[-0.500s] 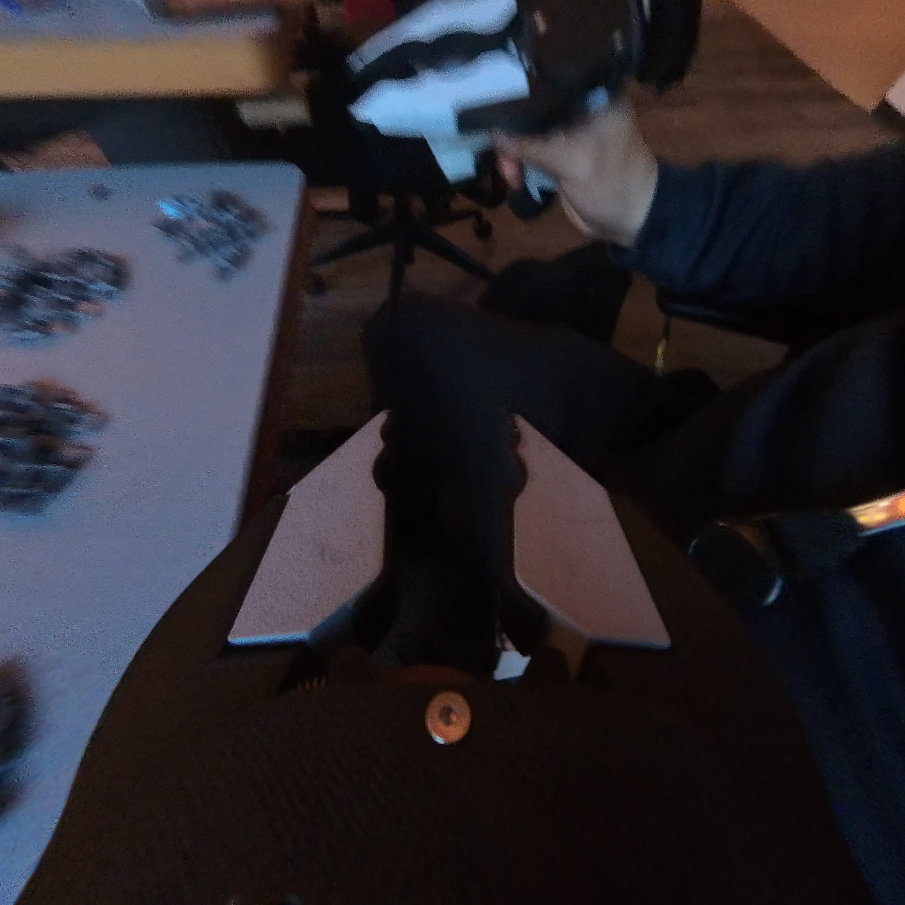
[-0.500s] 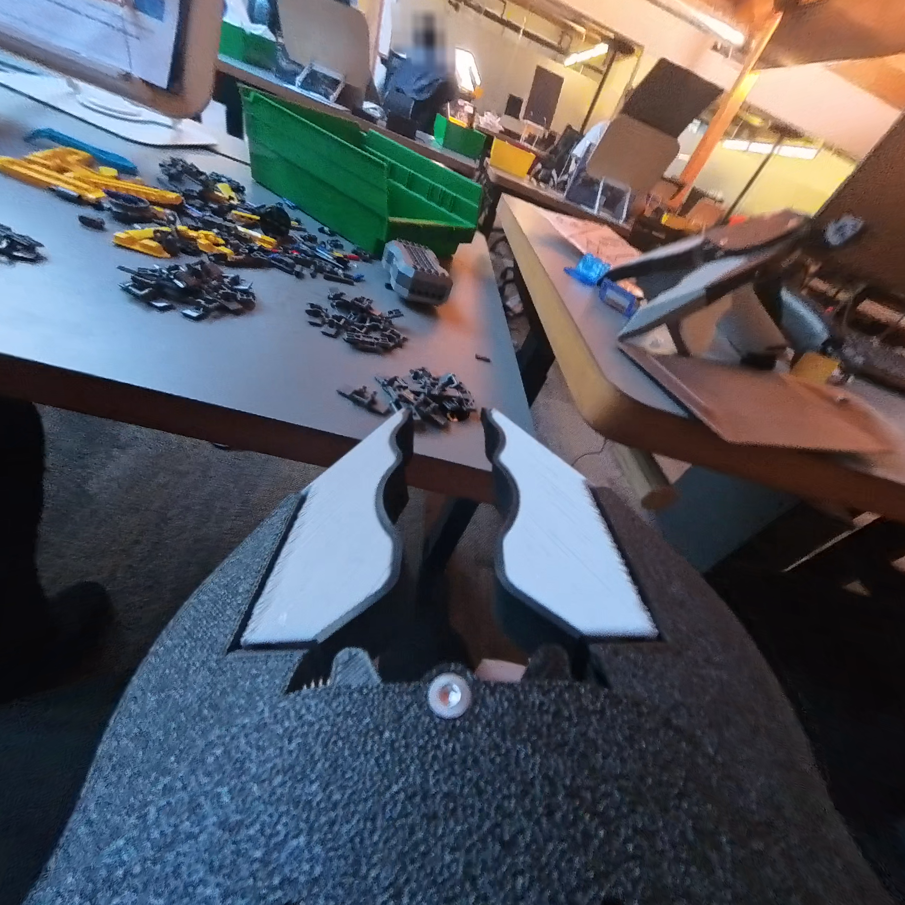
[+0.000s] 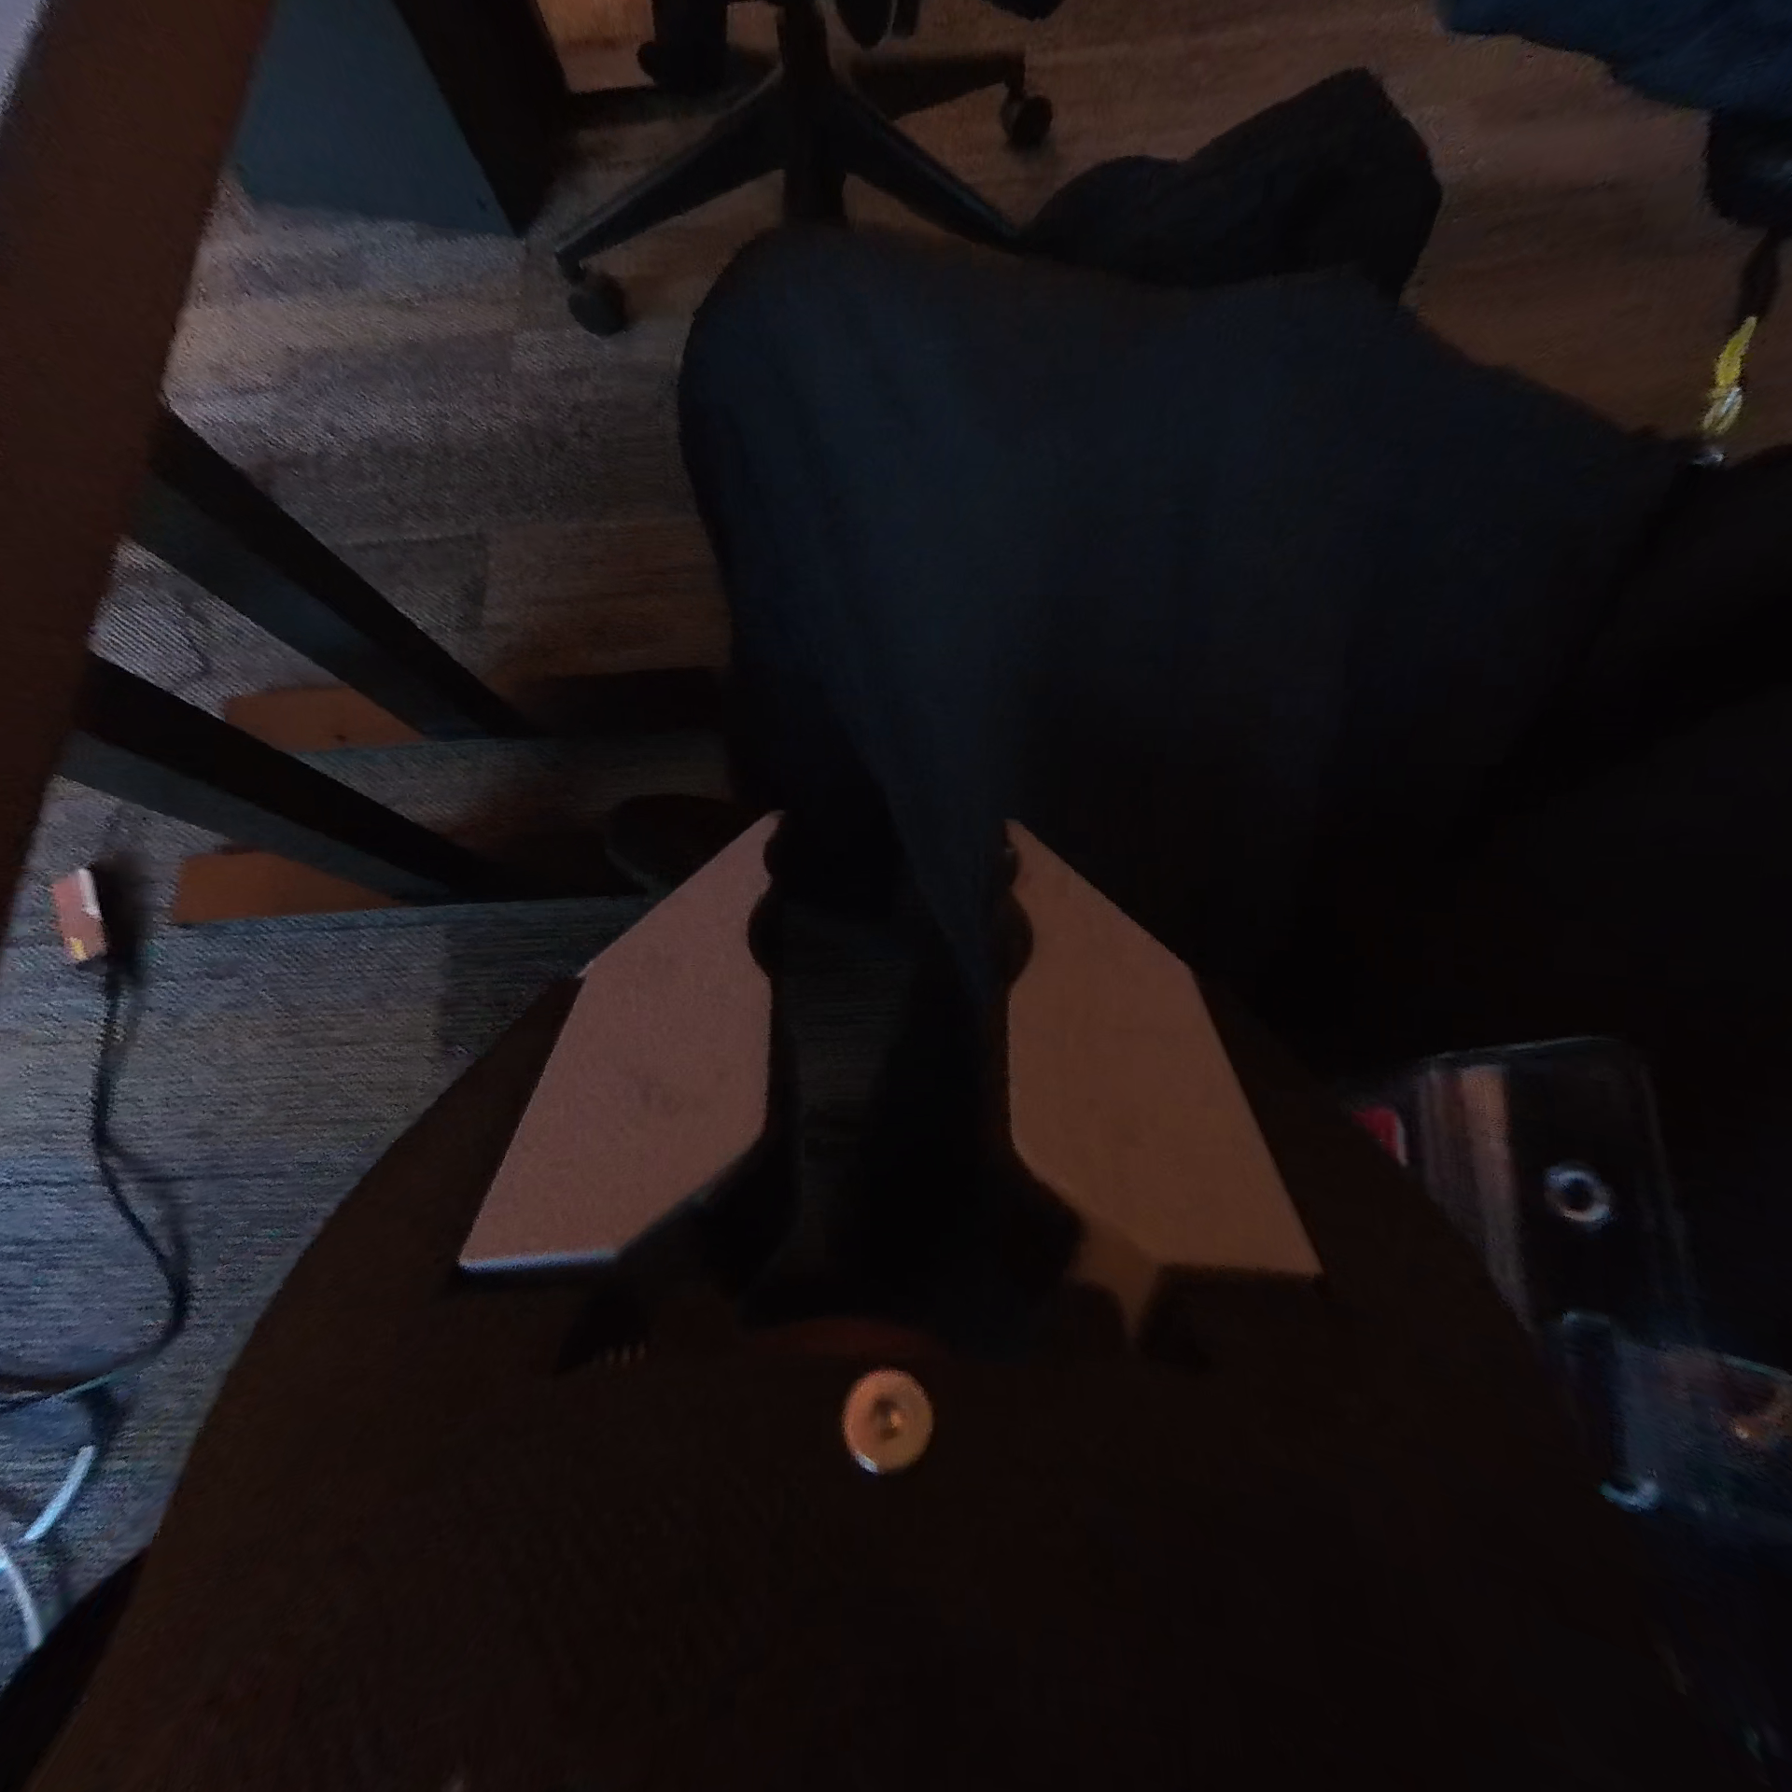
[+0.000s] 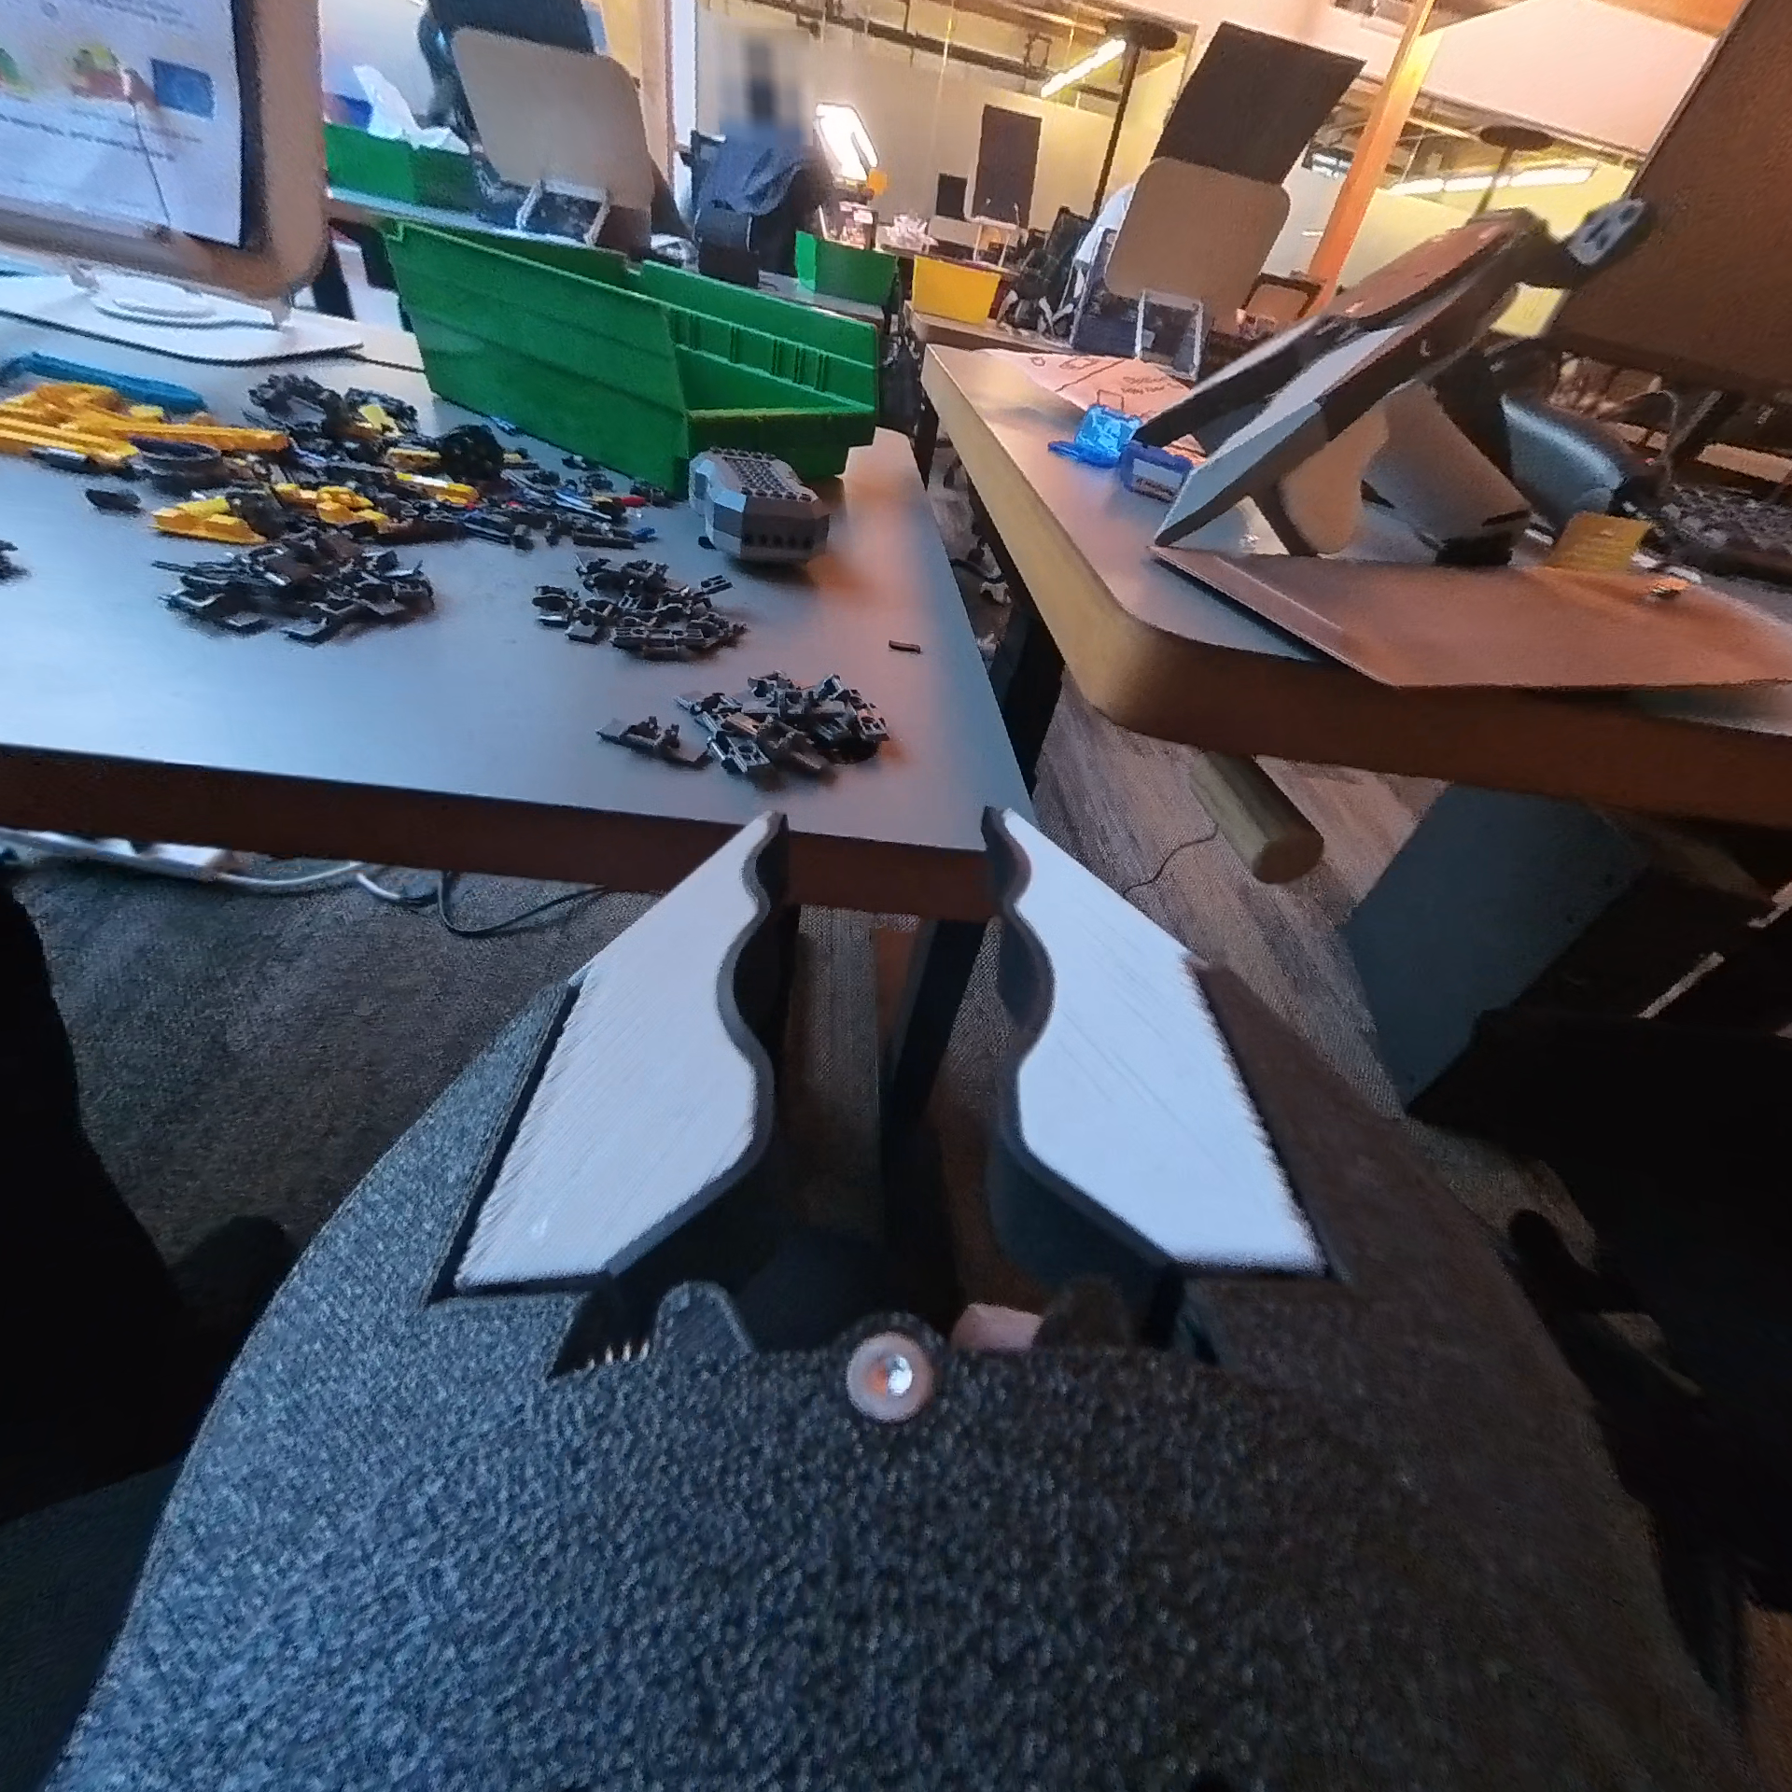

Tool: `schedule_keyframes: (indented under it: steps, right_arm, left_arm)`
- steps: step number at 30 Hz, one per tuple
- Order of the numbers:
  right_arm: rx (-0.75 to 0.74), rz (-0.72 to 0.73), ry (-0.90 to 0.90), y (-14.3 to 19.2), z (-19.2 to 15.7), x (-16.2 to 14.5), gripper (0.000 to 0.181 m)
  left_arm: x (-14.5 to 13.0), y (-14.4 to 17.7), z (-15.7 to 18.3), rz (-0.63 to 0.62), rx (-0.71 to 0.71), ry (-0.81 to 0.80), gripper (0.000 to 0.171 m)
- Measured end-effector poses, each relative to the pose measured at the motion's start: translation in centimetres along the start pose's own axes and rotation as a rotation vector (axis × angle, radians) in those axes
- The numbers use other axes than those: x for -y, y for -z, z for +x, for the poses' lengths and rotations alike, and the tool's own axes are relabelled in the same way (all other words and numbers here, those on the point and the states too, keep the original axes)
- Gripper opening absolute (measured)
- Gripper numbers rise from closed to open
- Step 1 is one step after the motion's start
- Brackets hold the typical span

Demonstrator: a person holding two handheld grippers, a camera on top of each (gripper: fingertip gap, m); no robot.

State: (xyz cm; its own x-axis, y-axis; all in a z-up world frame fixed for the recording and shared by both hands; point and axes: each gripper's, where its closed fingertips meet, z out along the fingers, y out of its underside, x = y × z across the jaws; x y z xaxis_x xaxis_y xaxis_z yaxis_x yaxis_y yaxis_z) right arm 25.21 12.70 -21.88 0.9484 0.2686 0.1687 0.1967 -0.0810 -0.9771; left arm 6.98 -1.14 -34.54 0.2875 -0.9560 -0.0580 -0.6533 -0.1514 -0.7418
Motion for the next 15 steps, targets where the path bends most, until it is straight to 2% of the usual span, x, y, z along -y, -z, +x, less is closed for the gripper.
schedule_keyframes:
  steps: [4, 10, 15]
  right_arm:
    - [-0.019, -0.014, -0.038, 1.9, 0.9, -0.9, 0.041]
    - [-0.04, -0.031, -0.086, 5.7, 2.0, -2.1, 0.046]
    - [-0.02, -0.043, -0.196, 9.3, 2.5, -3.1, 0.049]
  left_arm:
    - [-1.0, -0.9, 0.8, -0.021, -0.023, 0.078, 0.036]
    - [-1.7, -1.9, 1.9, -0.039, 0.02, 0.118, 0.036]
    - [-2.6, -2.7, 3.8, -0.063, 0.059, 0.139, 0.035]
